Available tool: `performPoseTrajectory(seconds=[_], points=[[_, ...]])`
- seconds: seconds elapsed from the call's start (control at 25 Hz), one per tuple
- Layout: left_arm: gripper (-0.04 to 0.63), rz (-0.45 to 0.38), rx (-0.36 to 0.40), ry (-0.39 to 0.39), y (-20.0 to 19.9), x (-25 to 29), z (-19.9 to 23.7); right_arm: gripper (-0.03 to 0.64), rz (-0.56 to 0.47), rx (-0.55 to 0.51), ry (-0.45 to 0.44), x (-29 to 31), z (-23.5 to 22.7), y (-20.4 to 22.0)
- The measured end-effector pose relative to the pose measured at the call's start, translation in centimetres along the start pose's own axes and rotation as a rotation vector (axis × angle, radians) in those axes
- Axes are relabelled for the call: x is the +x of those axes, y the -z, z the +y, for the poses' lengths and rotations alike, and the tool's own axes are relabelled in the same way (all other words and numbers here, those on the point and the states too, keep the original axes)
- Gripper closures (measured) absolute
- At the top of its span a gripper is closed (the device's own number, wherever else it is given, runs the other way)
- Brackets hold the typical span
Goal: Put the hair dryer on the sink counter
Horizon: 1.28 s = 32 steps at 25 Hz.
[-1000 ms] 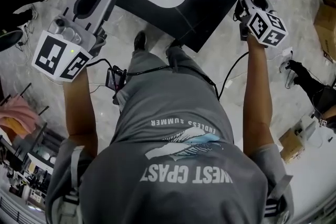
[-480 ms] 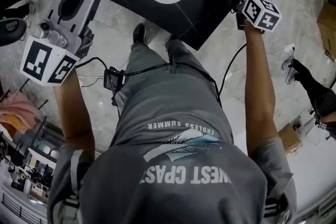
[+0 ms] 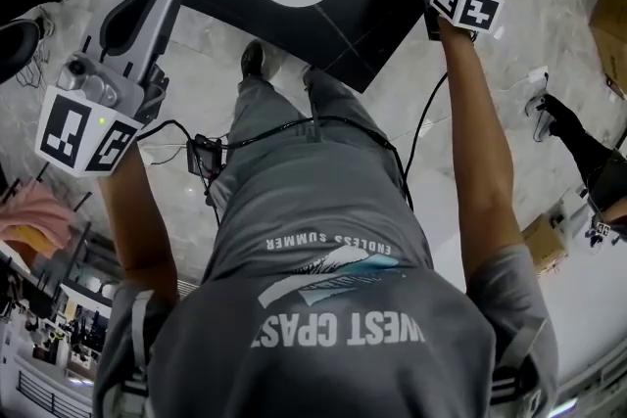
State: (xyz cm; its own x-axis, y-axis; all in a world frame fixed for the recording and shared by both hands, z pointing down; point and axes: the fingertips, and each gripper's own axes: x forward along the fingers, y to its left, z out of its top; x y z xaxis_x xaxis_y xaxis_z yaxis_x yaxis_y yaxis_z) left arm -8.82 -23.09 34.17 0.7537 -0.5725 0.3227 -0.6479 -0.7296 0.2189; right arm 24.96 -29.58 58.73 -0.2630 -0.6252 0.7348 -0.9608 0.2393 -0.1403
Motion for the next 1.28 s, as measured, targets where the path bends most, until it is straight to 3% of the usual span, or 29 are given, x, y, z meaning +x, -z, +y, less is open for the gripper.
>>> performPoseTrajectory(seconds=[0.48, 0.68, 0.92, 1.08, 1.28], points=[[0.574, 0.004, -0.013, 0.004, 0.2, 0.0, 0.4, 0.373, 0.130, 0.002, 0.043, 2.1, -0.3, 2.6], [0.574, -0.001, -0.006, 0.010, -0.1, 0.1, 0.4, 0.368, 0.193, -0.080, 0.063, 2.8, -0.4, 3.6], [0.575, -0.013, 0.003, 0.020, -1.1, -0.8, -0.4, 0.344, 0.273, -0.105, 0.096, 2.1, -0.5, 4.3], [0.574, -0.026, 0.019, 0.020, -1.5, -1.2, -0.4, 0.294, 0.349, -0.140, 0.089, 2.5, 0.0, 5.2], [0.575, -0.041, 0.030, 0.026, -1.6, -1.8, 0.3, 0.282, 0.338, -0.143, 0.098, 1.6, 0.1, 5.6]])
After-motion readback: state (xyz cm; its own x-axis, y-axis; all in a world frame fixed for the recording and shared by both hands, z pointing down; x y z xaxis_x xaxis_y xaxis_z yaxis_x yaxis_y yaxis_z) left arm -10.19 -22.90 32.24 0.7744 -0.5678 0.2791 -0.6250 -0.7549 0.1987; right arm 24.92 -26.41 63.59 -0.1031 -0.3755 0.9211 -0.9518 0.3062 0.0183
